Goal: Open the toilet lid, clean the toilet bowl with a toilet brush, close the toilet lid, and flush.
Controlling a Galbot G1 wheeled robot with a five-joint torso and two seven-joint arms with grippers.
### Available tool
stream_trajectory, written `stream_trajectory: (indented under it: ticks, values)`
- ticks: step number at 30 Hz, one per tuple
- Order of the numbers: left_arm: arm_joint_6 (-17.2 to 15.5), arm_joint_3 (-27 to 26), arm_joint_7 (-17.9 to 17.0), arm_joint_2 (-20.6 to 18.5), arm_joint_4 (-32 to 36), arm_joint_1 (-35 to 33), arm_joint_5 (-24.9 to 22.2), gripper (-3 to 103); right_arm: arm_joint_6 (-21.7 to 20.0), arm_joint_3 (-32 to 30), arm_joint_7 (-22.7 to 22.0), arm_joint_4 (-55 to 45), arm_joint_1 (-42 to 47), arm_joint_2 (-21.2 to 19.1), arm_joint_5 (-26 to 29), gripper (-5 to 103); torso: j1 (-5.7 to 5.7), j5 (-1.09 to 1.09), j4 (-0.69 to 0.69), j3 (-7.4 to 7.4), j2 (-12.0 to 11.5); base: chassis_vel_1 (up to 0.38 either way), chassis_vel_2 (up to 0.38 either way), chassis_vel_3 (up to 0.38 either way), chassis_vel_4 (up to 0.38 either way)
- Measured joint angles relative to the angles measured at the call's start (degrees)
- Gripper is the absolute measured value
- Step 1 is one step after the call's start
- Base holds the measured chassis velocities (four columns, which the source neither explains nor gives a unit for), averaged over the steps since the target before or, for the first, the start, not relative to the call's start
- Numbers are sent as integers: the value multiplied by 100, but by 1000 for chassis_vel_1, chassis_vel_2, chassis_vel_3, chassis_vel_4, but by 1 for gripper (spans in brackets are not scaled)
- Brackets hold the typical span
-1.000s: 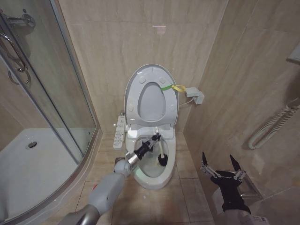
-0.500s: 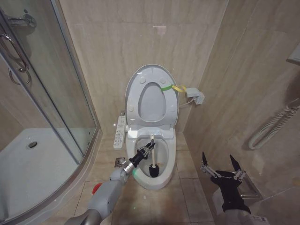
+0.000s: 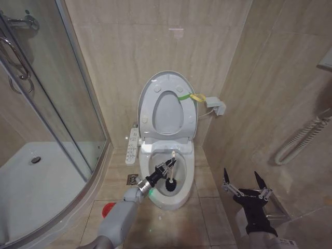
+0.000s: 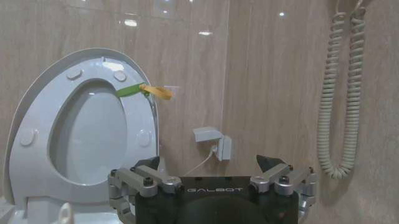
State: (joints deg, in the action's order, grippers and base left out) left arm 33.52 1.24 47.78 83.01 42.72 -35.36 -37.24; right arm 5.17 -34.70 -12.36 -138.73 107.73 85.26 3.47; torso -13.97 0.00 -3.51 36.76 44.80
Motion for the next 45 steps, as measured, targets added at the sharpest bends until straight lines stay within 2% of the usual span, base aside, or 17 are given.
stream_trajectory:
  ticks: [2, 8, 15, 18, 22, 27, 32, 41, 45]
  values:
    - [-173, 144, 75, -159, -14, 61, -90, 16, 0, 1, 1, 0, 0, 0, 0, 100, 0, 0, 1, -1, 0, 0, 0, 0, 0]
    - [-259, 346, 420, -381, -303, 292, 116, 16, 0, 1, 0, 0, 0, 0, 0, 100, 0, 0, 1, 0, 0, 0, 0, 0, 0]
    - [-328, 444, 508, -394, -461, 491, 184, 16, 0, 1, 0, 0, 0, 0, 0, 100, 0, 0, -2, 0, 0, 0, 0, 0, 0]
    - [-339, 455, 559, -367, -481, 483, 190, 16, 0, 0, 1, 0, 0, 0, 0, 100, 0, 0, 1, 0, 0, 0, 0, 0, 0]
    - [-243, 403, 550, -248, -437, 458, 212, 16, 0, 1, 1, 0, 0, 0, 0, 100, 0, 0, 2, 0, 0, 0, 0, 0, 0]
    - [3, 331, 658, -9, -458, 630, 637, 16, 0, 0, 1, 0, 0, 0, 0, 100, 0, 0, -4, 0, 0, 0, 0, 0, 0]
    - [102, 350, 758, 88, -546, 703, 760, 16, 0, 0, 1, 0, 0, 0, 0, 100, 0, 0, 0, 1, 0, 0, 0, 0, 0]
    - [200, 349, 844, 59, -342, 644, 864, 16, 0, 0, 0, 0, 0, 0, 0, 100, 0, 0, -3, 0, 0, 0, 0, 0, 0]
    - [266, 180, 847, -140, -328, 461, 865, 16, 0, 0, 1, 0, 0, 0, 0, 100, 0, 0, 1, 0, 0, 0, 0, 0, 0]
